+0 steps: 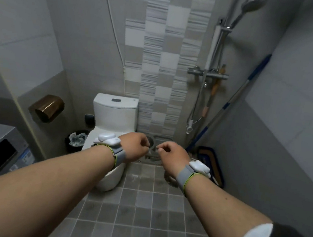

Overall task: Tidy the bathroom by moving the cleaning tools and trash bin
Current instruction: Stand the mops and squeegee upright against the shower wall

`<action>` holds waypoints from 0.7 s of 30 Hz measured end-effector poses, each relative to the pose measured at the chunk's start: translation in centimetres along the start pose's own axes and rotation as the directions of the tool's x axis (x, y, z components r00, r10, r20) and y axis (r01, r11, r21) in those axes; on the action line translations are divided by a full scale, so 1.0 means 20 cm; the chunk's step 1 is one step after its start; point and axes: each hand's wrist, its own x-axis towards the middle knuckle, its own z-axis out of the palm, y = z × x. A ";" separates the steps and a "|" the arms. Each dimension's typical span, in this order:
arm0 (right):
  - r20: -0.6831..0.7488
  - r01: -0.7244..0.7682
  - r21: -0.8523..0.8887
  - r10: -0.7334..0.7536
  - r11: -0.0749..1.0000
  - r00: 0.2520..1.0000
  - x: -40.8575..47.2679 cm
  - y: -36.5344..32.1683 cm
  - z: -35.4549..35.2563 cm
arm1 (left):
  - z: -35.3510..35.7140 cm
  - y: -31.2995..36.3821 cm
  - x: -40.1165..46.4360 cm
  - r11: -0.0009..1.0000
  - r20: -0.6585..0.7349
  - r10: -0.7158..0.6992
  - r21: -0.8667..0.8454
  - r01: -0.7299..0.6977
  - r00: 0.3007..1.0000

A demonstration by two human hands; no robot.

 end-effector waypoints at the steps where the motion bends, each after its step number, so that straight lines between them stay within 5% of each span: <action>1: -0.002 0.003 0.005 -0.003 1.000 1.000 -0.04 0.06 -0.10 | 0.03 0.11 0.00 1.000 -0.013 0.007 -0.005 -0.007 1.000; 13: -0.076 -0.031 -0.031 0.029 0.999 0.997 -0.28 0.65 -0.87 | 0.29 1.00 0.05 0.991 -0.071 0.137 0.007 -0.136 0.988; 21: -0.100 -0.029 0.021 0.031 0.999 0.994 -0.10 0.64 -0.92 | 0.27 1.07 0.23 0.989 -0.033 0.148 0.036 -0.146 0.988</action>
